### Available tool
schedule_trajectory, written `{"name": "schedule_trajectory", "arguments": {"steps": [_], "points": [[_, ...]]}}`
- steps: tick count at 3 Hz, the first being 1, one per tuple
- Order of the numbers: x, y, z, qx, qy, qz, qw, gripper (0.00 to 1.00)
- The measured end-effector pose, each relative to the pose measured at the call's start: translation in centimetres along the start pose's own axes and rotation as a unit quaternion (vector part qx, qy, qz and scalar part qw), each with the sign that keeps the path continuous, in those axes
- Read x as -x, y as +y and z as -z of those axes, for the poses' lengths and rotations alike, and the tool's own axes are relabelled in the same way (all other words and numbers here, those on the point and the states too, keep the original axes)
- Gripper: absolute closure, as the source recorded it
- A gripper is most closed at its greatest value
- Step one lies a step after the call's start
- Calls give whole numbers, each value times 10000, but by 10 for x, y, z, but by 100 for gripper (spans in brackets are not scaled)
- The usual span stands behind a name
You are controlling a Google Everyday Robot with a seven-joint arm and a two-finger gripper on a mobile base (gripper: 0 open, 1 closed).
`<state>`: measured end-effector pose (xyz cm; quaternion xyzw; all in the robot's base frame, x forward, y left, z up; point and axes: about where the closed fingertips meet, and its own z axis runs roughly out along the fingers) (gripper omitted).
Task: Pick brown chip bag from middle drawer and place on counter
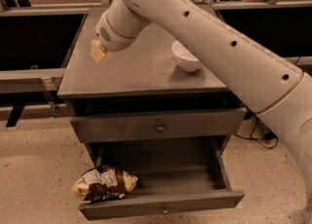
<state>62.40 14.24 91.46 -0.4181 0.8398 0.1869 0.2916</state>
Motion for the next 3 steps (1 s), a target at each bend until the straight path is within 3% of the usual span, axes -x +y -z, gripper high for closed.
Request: {"name": "schedule_trajectory", "arguments": {"steps": [1, 2, 3], "points": [[0, 0, 0, 0, 0, 0, 10000, 59], [-15, 18, 1, 65, -87, 394, 9992, 36], [-50, 71, 13, 277, -198, 1286, 9911, 12]]}}
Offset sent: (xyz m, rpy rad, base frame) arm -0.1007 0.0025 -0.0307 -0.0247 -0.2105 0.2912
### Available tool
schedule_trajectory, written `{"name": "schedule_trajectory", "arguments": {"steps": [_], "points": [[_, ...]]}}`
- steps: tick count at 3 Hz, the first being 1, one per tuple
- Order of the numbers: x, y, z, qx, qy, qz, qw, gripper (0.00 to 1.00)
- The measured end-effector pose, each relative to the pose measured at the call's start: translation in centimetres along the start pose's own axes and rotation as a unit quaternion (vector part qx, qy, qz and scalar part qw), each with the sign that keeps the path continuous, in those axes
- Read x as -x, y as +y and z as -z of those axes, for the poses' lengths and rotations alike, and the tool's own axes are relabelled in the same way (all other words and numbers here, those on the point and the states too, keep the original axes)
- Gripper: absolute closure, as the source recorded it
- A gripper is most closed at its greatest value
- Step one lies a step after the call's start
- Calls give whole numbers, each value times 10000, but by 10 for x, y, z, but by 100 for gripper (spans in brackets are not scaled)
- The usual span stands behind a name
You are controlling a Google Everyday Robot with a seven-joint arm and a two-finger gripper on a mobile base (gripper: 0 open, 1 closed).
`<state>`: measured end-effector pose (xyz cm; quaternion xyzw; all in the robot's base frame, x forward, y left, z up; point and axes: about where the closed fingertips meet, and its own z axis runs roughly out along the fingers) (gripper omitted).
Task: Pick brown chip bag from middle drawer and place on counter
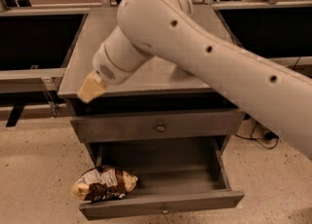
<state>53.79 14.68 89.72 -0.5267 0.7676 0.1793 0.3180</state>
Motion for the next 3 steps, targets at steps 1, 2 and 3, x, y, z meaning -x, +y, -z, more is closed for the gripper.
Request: {"name": "schedule_trajectory", "arguments": {"steps": [1, 2, 3], "points": [[-40, 61, -5, 375, -30, 694, 9969, 0], [-83, 74, -7, 407, 224, 1017, 9937, 0], [-108, 71, -32, 642, 515, 1092, 9906, 0]]}}
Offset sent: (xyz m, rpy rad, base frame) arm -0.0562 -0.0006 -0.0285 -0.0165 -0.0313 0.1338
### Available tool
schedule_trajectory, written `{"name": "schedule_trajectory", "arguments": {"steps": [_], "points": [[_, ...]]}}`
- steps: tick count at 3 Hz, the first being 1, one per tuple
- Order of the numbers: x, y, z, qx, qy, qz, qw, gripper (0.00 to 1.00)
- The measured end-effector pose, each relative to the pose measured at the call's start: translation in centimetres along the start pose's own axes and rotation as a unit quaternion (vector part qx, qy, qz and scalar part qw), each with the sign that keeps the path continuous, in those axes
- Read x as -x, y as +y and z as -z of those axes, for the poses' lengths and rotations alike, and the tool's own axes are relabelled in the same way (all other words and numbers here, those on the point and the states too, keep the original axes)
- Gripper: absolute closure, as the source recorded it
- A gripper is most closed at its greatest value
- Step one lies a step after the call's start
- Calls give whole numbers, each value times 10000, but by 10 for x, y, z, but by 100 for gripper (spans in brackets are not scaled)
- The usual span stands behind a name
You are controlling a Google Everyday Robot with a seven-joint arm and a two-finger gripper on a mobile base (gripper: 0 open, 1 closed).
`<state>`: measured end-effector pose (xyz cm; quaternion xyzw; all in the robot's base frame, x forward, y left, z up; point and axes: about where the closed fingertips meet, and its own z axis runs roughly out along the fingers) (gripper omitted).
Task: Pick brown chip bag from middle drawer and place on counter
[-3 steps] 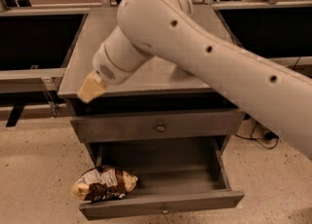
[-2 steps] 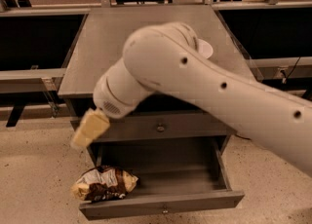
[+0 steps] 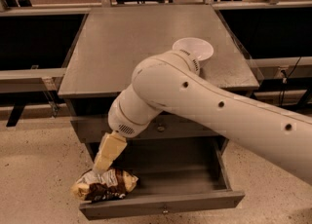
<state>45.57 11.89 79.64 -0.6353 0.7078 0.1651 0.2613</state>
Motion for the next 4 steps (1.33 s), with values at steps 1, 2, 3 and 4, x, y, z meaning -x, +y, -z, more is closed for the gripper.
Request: {"name": "schedule_trajectory", "arguments": {"steps": [1, 2, 3, 4], "points": [[-52, 14, -52, 534, 297, 359, 9975, 0], [-111, 36, -98, 1204, 418, 1290, 9834, 0], [-106, 35, -95, 1171, 381, 1462, 9816, 0], [-112, 31, -110, 1424, 447, 1457, 9780, 0]]}}
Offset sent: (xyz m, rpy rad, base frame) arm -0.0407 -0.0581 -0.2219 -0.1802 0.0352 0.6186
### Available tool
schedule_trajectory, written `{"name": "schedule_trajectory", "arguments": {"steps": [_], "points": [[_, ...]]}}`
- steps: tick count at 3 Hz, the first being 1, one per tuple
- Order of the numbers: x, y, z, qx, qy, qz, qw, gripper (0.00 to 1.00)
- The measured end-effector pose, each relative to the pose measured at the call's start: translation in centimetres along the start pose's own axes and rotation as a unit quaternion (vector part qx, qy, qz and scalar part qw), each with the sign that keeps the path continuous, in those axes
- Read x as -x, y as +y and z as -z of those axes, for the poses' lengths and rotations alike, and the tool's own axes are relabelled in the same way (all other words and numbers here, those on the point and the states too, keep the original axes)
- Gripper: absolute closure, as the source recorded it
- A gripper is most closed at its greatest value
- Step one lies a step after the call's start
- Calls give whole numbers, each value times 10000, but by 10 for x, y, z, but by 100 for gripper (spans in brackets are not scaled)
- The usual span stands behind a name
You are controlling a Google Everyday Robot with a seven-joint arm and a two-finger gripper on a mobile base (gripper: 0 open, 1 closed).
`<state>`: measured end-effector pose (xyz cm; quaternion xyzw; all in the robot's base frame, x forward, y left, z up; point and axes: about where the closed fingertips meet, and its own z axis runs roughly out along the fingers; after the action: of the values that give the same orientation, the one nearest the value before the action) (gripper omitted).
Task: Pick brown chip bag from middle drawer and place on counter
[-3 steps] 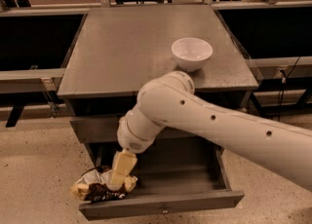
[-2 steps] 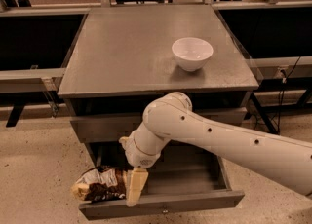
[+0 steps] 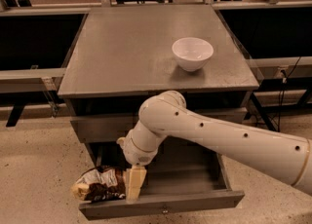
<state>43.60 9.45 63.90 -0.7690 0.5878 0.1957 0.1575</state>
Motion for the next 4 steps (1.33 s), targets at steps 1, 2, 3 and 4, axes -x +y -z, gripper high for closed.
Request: {"name": "schedule_trajectory", "arguments": {"steps": [1, 2, 3, 4], "points": [[2, -7, -57, 185, 189, 164, 9995, 0], [12, -26, -117, -71, 389, 353, 9986, 0], [27, -50, -147, -404, 271, 421, 9979, 0], [30, -59, -167, -449, -45, 244, 9987, 16]]}}
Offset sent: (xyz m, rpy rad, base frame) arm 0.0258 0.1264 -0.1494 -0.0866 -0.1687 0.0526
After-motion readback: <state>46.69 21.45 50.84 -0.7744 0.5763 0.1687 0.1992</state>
